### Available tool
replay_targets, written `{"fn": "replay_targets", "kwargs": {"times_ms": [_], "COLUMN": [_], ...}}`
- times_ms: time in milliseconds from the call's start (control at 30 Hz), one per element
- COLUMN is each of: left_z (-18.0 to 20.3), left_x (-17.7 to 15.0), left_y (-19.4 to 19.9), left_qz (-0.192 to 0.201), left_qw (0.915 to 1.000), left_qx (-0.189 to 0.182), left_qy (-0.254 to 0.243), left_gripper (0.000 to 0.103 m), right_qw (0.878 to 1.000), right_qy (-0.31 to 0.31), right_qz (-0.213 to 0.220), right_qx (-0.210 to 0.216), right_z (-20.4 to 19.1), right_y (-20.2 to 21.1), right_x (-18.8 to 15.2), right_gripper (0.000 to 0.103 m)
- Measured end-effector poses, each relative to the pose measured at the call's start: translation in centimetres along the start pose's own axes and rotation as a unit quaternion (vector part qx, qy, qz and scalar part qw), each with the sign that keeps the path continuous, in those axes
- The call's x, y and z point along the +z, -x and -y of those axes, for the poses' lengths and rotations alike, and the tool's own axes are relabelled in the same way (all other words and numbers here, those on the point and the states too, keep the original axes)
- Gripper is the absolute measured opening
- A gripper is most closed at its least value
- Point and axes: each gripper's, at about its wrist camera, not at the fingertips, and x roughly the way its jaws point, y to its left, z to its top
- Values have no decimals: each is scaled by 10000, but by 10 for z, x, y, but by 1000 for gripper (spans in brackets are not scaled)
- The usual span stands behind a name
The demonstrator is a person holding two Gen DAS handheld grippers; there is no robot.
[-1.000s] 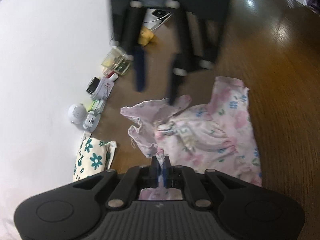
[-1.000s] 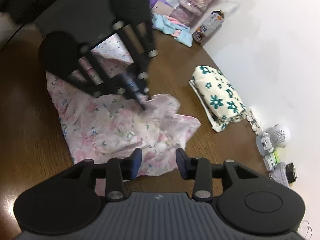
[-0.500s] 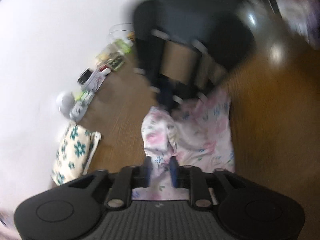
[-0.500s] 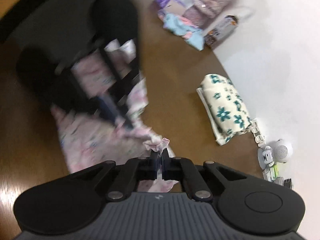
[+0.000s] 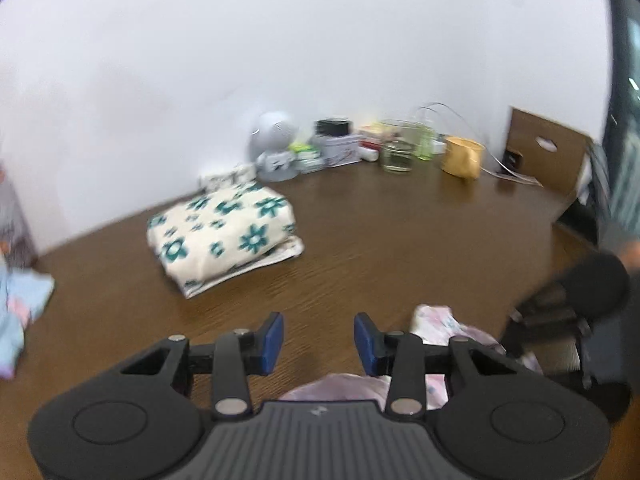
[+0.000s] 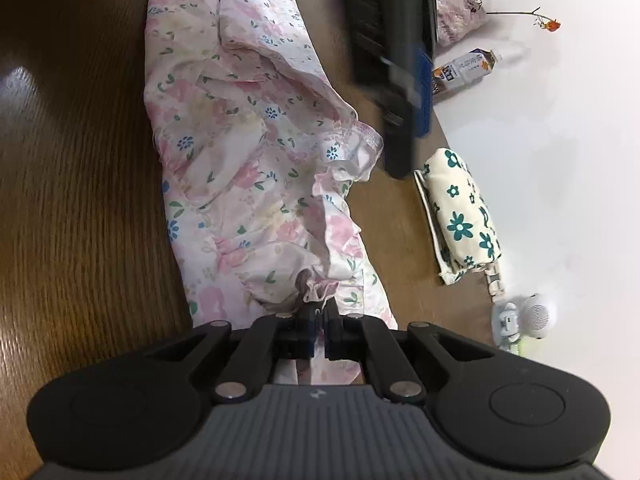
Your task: Fold clothes
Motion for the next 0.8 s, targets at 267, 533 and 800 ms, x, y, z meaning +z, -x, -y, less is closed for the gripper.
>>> {"fn": "replay_targets", "kwargs": {"times_ms": [267,533,800], "left_z": [11,31,33], "left_x": [-27,-49,-37], "left_y": [-2,4,37], "left_qz": [-759,-939,-174], "left_qw": [9933,9852,9926], "left_qx": [-236,-3,22], "left_qy": [-835,-1436,-1206], "left_gripper": [7,11,14], "right_qw": [9996,9860,9412], "right_qy": [-266,-1494,-3306], "right_qz": [51,696,524], "right_qx": [-119,266,465], "right_z": [4,40,70], "right_y": [3,48,14], "right_x": [-3,-6,0], "right_gripper": [7,37,20]}}
